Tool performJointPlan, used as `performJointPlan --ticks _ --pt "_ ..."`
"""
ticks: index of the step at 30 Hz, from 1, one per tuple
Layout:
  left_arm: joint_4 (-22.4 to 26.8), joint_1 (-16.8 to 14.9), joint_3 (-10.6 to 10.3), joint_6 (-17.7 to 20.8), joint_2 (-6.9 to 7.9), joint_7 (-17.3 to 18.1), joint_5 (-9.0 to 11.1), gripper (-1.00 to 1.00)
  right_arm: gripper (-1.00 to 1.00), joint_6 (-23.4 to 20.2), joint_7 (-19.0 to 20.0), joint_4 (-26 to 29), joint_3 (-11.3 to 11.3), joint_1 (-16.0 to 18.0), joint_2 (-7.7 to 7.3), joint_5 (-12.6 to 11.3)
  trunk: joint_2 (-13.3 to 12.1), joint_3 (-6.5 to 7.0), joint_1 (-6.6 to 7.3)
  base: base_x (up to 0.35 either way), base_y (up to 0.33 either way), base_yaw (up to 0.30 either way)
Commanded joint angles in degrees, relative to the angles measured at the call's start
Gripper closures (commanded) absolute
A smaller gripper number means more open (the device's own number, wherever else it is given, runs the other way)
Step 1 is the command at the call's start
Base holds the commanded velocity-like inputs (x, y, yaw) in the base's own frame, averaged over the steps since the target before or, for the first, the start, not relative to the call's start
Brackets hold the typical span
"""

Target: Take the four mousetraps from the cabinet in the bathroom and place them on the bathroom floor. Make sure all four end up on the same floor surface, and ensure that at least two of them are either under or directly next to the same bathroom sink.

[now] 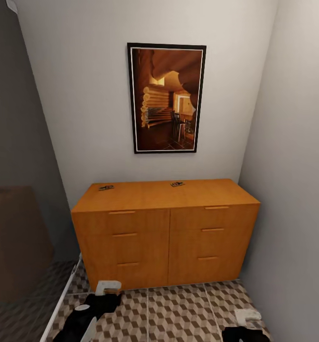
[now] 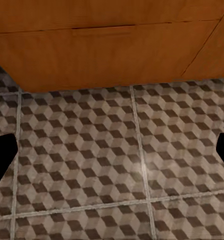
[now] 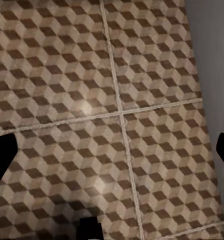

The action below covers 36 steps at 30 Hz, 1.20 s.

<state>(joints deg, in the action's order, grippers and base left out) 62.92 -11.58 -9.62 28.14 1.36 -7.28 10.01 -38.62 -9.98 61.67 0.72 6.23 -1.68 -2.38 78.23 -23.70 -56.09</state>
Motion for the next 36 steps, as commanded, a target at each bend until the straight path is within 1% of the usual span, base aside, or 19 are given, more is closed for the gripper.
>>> performJointPlan --ticks 1,5,8,9,10,11,12,13,15,16,17,18,19,20,22,23,25,31,36 --pt "2.72 -0.02 -0.19 1.78 0.09 -0.54 0.51 -1.00 -1.00 -2.15 -0.28 2.53 -0.64 0.01 -0.03 -0.34 0.04 -0.08 0.00 0.000 0.000 0.000" --pt "16.51 -0.02 -0.15 10.51 -0.10 -0.58 -0.03 -1.00 -1.00 -11.50 -0.30 16.16 -2.76 0.01 0.00 -0.09 0.04 -0.08 0.00 0.000 0.000 0.000" --pt "20.91 -0.17 -0.19 13.30 -0.45 -0.64 -0.60 -1.00 -1.00 -15.87 -0.34 21.40 -3.14 0.39 0.00 0.00 0.04 -0.08 0.00 0.000 0.000 0.000" --pt "22.45 -0.28 -0.27 14.58 -0.81 -0.64 -1.12 -1.00 -1.00 -18.87 -0.38 23.61 -3.28 1.13 0.04 0.04 0.04 -0.08 0.00 0.000 0.000 0.000" --pt "24.09 -1.36 -0.34 16.73 -1.77 -0.58 -2.06 -1.00 -1.00 -21.38 -0.43 25.86 -3.43 5.01 0.12 0.07 0.04 -0.08 0.00 0.000 0.000 0.000" --pt "24.48 -3.27 -0.36 17.85 -2.41 -0.56 -2.34 -1.00 -1.00 -21.38 -0.45 26.37 -3.47 7.28 0.14 0.08 0.04 -0.08 0.00 0.000 0.000 0.000" --pt "24.61 -4.55 -0.37 18.51 -2.78 -0.56 -2.43 -1.00 -1.00 -21.38 -0.45 26.53 -3.48 8.39 0.15 0.09 0.04 -0.08 0.00 0.000 0.000 0.000" --pt "24.76 -7.62 -0.38 20.30 -3.46 -0.52 -2.53 -1.00 -1.00 -21.38 -0.46 26.77 -3.50 10.47 0.16 0.09 0.04 -0.08 0.00 0.000 0.000 0.000" --pt "24.83 -11.09 -0.39 22.80 -3.94 -0.41 -2.47 -1.00 -1.00 -21.38 -0.47 26.92 -3.51 12.58 0.17 0.09 0.04 -0.08 0.00 0.000 0.000 0.000" --pt "24.88 -14.85 -0.36 25.68 -4.29 -0.28 -2.35 -1.00 -1.00 -21.38 -0.49 26.96 -3.52 14.73 0.18 0.10 0.04 -0.08 0.00 0.000 0.000 0.000" --pt "24.88 -16.80 -0.35 27.01 -4.43 -0.23 -2.28 -1.00 -1.00 -21.38 -0.50 26.97 -3.51 15.80 0.18 0.08 0.04 -0.08 0.00 0.000 0.000 0.000" --pt "24.85 -20.67 -0.34 28.90 -4.62 -0.13 -2.13 -1.00 -1.00 -21.38 -0.52 26.97 -3.49 17.91 0.18 -0.04 0.04 -0.08 0.00 0.000 0.000 0.000" --pt "24.84 -22.52 -0.33 29.54 -4.71 -0.09 -2.06 -1.00 -1.00 -21.38 -0.55 26.92 -3.46 18.97 0.18 -0.08 0.04 -0.08 0.00 0.000 0.000 0.000" --pt "24.82 -25.81 -0.32 30.45 -4.83 -0.05 -1.91 -1.00 -1.00 -21.38 -0.59 26.66 -3.42 21.07 0.25 -0.08 0.04 -0.08 0.00 0.000 0.000 0.000" --pt "24.81 -28.50 -0.32 31.03 -4.91 -0.03 -1.82 -1.00 -1.00 -21.38 -0.63 26.16 -3.37 23.20 0.43 0.02 0.04 -0.08 0.00 0.000 0.000 0.000" --pt "24.82 -30.44 -0.32 31.40 -4.96 -0.02 -1.79 -1.00 -1.00 -21.38 -0.72 25.39 -3.30 25.36 0.65 0.11 0.04 -0.08 0.00 0.000 0.000 0.000" --pt "24.83 -32.15 -0.31 31.72 -4.98 -0.02 -1.75 -1.00 -1.00 -21.38 -0.97 23.76 -3.20 28.52 1.03 0.19 0.04 -0.08 0.00 0.000 0.000 0.000" --pt "24.80 -33.57 -0.47 31.86 -4.78 -0.01 -1.72 -1.00 -1.00 -21.38 -1.86 18.60 -3.11 35.00 2.53 0.29 0.04 -0.08 0.00 0.000 0.000 0.000" --pt "24.79 -33.87 -0.38 31.86 -4.72 -0.01 -1.91 -1.00 -1.00 -21.38 -3.62 15.08 -2.98 39.14 4.89 0.42 0.04 -0.08 0.00 0.000 0.000 0.000"
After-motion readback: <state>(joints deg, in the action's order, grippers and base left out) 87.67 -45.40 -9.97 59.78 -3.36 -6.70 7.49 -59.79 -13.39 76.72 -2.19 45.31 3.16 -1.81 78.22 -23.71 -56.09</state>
